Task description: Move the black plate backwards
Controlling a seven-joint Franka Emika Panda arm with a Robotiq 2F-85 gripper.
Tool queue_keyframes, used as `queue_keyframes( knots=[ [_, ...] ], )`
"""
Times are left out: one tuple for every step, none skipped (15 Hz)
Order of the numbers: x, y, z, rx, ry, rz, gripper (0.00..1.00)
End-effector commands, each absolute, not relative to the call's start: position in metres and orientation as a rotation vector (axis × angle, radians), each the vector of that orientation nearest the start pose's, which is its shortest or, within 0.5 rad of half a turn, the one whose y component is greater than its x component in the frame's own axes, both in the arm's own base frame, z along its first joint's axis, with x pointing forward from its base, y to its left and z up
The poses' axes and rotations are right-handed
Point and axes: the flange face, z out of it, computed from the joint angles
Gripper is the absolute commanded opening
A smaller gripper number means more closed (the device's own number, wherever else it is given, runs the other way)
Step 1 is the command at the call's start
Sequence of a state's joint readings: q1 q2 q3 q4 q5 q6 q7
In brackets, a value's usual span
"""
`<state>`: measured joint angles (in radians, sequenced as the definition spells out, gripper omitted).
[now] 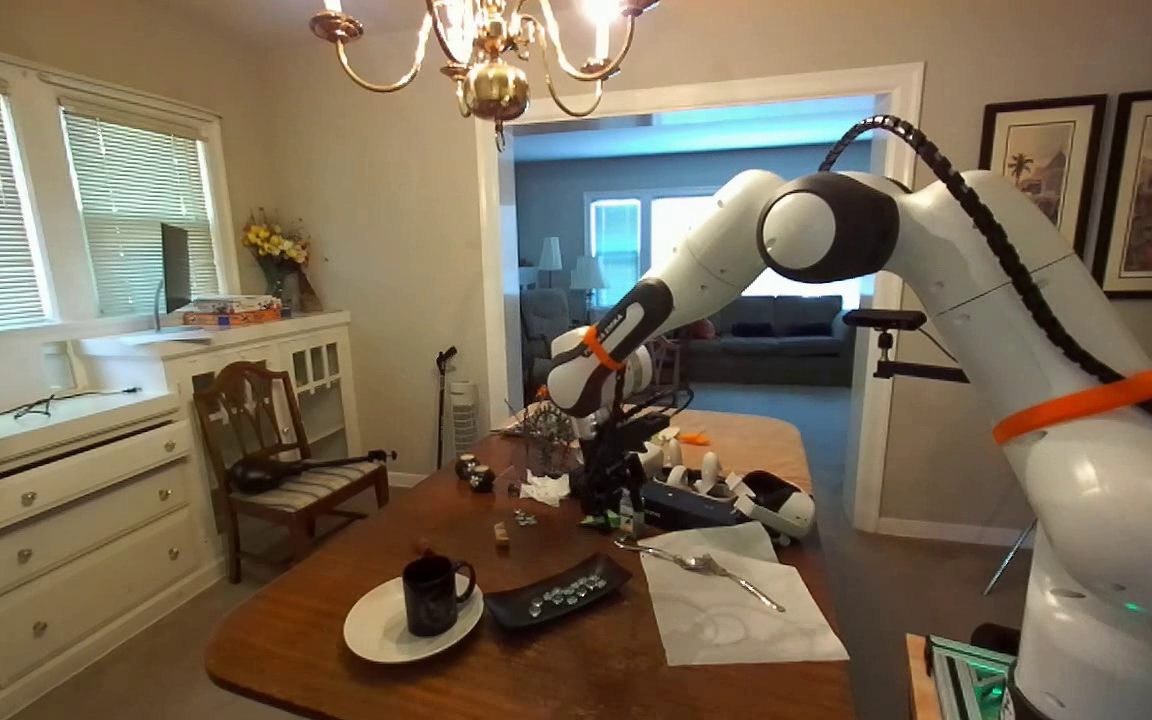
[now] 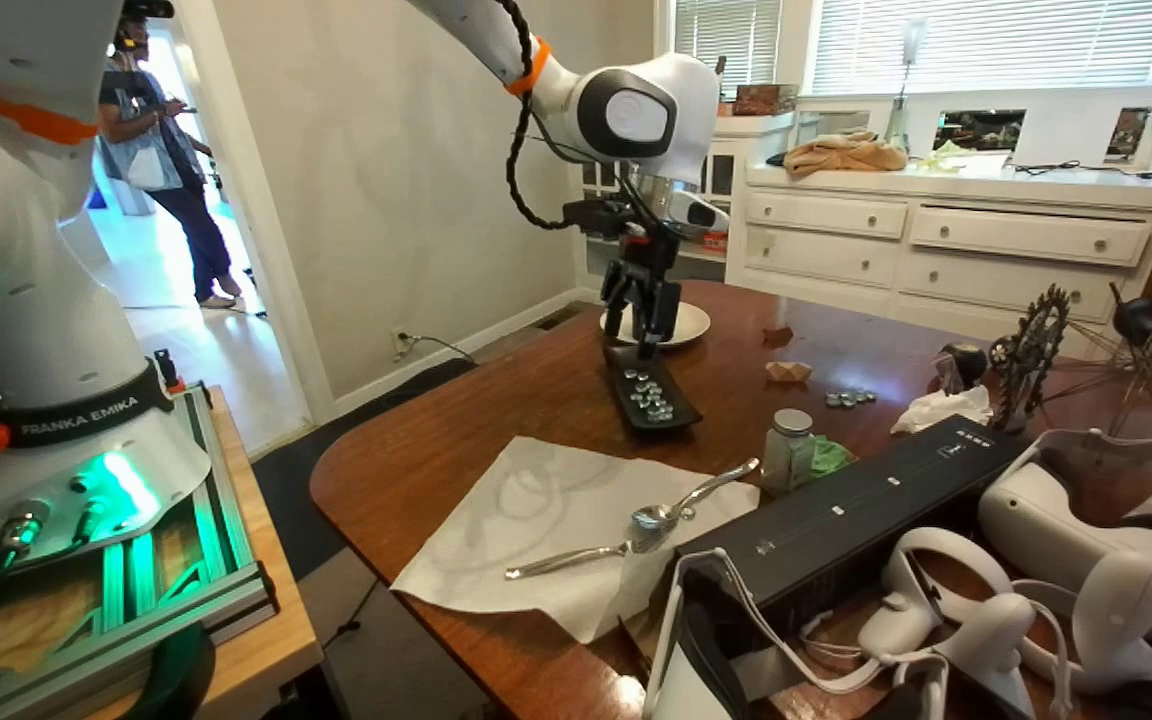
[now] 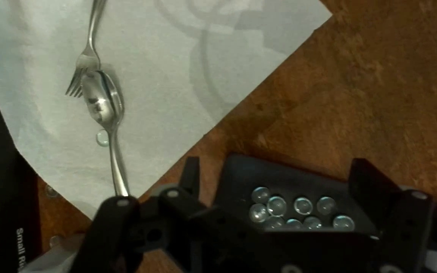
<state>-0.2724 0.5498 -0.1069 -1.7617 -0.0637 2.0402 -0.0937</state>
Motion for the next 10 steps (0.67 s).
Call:
queue_keyframes(
  knots=[
    [0.580,-0.247,0.234,-3.129,0.384,0.461,1.00],
    [0.573,-0.259,0.232,-3.128,0.393,0.466,1.00],
    [0.569,-0.266,0.231,-3.126,0.397,0.470,1.00],
    [0.568,-0.268,0.231,-3.125,0.399,0.471,1.00],
    [0.568,-0.267,0.231,-3.125,0.396,0.471,1.00],
    [0.569,-0.265,0.231,-3.126,0.391,0.470,1.00],
    [0.570,-0.263,0.231,-3.126,0.386,0.470,1.00],
    [0.570,-0.262,0.231,-3.126,0.384,0.470,1.00],
    [0.570,-0.262,0.231,-3.126,0.384,0.470,1.00],
    [0.570,-0.262,0.231,-3.127,0.384,0.470,1.00]
  ],
)
